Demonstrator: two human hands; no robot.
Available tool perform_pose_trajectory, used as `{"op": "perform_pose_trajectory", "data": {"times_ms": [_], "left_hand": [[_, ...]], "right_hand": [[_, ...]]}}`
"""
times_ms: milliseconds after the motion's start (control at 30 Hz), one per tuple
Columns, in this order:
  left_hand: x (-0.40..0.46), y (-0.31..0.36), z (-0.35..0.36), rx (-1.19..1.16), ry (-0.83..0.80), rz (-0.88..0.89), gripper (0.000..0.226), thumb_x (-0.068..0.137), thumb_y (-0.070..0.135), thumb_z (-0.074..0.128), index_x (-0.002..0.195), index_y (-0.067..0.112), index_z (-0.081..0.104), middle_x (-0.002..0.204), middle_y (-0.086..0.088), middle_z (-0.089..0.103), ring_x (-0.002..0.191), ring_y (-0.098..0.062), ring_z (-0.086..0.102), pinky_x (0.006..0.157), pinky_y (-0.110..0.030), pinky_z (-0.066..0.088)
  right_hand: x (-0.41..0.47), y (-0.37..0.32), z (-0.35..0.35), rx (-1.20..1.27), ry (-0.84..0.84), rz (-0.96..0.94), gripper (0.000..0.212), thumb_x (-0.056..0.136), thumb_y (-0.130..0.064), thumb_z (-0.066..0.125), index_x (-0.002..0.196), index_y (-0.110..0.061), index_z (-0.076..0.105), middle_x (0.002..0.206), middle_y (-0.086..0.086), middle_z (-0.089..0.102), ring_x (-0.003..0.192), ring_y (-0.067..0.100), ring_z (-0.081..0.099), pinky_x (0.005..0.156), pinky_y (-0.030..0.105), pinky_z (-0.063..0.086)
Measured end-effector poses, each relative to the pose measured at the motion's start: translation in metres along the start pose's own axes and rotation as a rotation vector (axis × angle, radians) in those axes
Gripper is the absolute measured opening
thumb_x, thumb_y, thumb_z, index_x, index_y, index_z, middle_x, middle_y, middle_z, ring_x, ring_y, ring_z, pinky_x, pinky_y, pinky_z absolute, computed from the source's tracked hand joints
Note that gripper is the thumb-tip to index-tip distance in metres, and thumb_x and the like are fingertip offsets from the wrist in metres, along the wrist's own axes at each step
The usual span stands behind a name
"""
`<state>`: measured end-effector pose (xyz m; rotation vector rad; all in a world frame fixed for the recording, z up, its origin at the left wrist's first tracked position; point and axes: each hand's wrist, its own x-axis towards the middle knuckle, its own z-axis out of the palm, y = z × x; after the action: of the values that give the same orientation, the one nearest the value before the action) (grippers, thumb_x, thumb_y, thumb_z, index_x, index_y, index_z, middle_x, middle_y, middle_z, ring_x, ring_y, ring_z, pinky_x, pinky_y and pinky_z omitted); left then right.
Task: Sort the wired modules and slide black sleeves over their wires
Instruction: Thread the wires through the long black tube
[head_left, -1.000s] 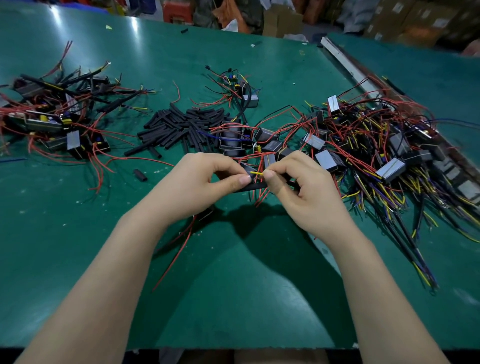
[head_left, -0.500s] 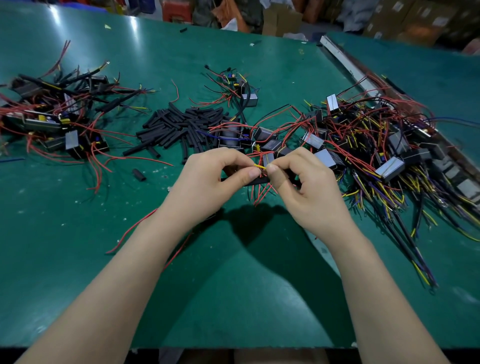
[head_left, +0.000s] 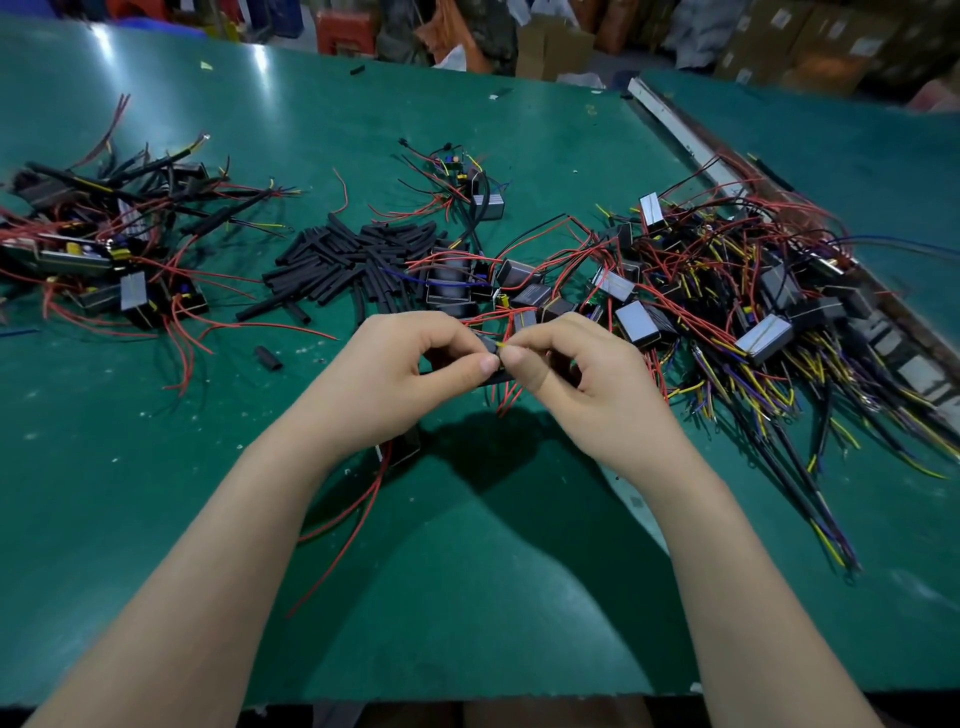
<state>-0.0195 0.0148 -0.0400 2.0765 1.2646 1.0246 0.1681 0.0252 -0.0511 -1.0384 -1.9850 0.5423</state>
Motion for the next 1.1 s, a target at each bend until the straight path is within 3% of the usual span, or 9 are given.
{"op": "perform_pose_trajectory", "data": {"times_ms": [133, 267, 367, 467, 533, 633, 833, 933, 1100], "left_hand": [[0.002, -0.003, 0.002, 0.064, 0.018, 0.030, 0.008, 0.085, 0.019, 0.068, 0.081, 0.013, 0.071, 0.071, 0.016, 0.059, 0.069, 0.007, 0.054, 0.063, -0.004, 0.035], [0.003, -0.004, 0.003, 0.077, 0.020, 0.036, 0.008, 0.085, 0.019, 0.068, 0.080, 0.013, 0.071, 0.071, 0.017, 0.058, 0.068, 0.007, 0.053, 0.063, -0.003, 0.033], [0.002, -0.005, 0.002, 0.025, 0.013, 0.002, 0.006, 0.086, 0.022, 0.067, 0.081, 0.021, 0.069, 0.071, 0.017, 0.058, 0.067, 0.010, 0.053, 0.061, -0.002, 0.033], [0.001, -0.005, 0.002, 0.012, 0.031, -0.003, 0.005, 0.086, 0.025, 0.066, 0.081, 0.026, 0.068, 0.074, 0.018, 0.060, 0.069, 0.011, 0.053, 0.064, -0.002, 0.033], [0.002, -0.005, 0.002, 0.022, 0.039, 0.008, 0.005, 0.086, 0.025, 0.066, 0.084, 0.023, 0.070, 0.075, 0.017, 0.061, 0.070, 0.010, 0.054, 0.064, -0.003, 0.033], [0.002, -0.004, 0.000, 0.013, 0.008, 0.025, 0.011, 0.086, 0.026, 0.065, 0.087, 0.019, 0.072, 0.077, 0.010, 0.063, 0.071, 0.003, 0.055, 0.064, -0.005, 0.034], [0.000, -0.002, -0.001, -0.026, -0.074, -0.027, 0.021, 0.083, 0.033, 0.064, 0.086, 0.015, 0.074, 0.080, 0.007, 0.068, 0.077, -0.007, 0.062, 0.070, -0.016, 0.044], [0.000, -0.004, -0.002, 0.012, -0.063, -0.048, 0.023, 0.084, 0.035, 0.064, 0.085, 0.014, 0.074, 0.079, 0.000, 0.068, 0.076, -0.012, 0.061, 0.071, -0.024, 0.044], [0.002, -0.002, 0.002, 0.100, -0.100, 0.023, 0.017, 0.088, 0.022, 0.066, 0.082, 0.008, 0.073, 0.073, -0.003, 0.062, 0.068, -0.010, 0.054, 0.064, -0.018, 0.040]], "right_hand": [[0.000, 0.002, 0.003, -0.014, 0.061, 0.015, 0.011, 0.094, -0.020, 0.058, 0.091, -0.014, 0.067, 0.079, -0.013, 0.059, 0.075, 0.005, 0.053, 0.072, 0.019, 0.042], [0.000, 0.004, 0.008, 0.074, 0.031, 0.176, 0.012, 0.097, -0.024, 0.054, 0.086, -0.029, 0.053, 0.070, -0.012, 0.063, 0.068, 0.010, 0.065, 0.069, 0.030, 0.051], [0.000, 0.002, 0.008, 0.074, 0.046, 0.122, 0.009, 0.098, -0.023, 0.051, 0.089, -0.026, 0.051, 0.070, -0.012, 0.063, 0.068, 0.003, 0.065, 0.066, 0.031, 0.051], [-0.002, -0.001, 0.008, -0.010, 0.040, 0.040, 0.010, 0.098, -0.025, 0.049, 0.094, -0.017, 0.053, 0.073, -0.004, 0.067, 0.070, 0.018, 0.067, 0.067, 0.038, 0.051], [-0.002, -0.002, 0.007, -0.061, 0.011, 0.010, 0.014, 0.097, -0.026, 0.049, 0.096, -0.014, 0.055, 0.072, -0.003, 0.066, 0.068, 0.020, 0.065, 0.066, 0.036, 0.048], [-0.003, -0.003, 0.006, -0.093, -0.030, -0.015, 0.019, 0.097, -0.029, 0.047, 0.098, -0.012, 0.056, 0.068, -0.011, 0.058, 0.058, 0.005, 0.049, 0.059, 0.025, 0.042], [-0.003, -0.004, 0.004, -0.232, -0.007, -0.012, 0.020, 0.095, -0.029, 0.043, 0.099, -0.014, 0.056, 0.072, -0.004, 0.055, 0.063, 0.019, 0.036, 0.059, 0.043, 0.047], [-0.004, -0.007, 0.008, -0.308, 0.011, -0.087, 0.017, 0.096, -0.024, 0.046, 0.097, -0.013, 0.058, 0.070, -0.004, 0.053, 0.063, 0.019, 0.035, 0.056, 0.042, 0.047], [-0.003, -0.007, 0.008, -0.302, 0.004, -0.106, 0.016, 0.096, -0.025, 0.047, 0.096, -0.014, 0.058, 0.067, -0.012, 0.042, 0.061, 0.015, 0.033, 0.053, 0.037, 0.044]]}}
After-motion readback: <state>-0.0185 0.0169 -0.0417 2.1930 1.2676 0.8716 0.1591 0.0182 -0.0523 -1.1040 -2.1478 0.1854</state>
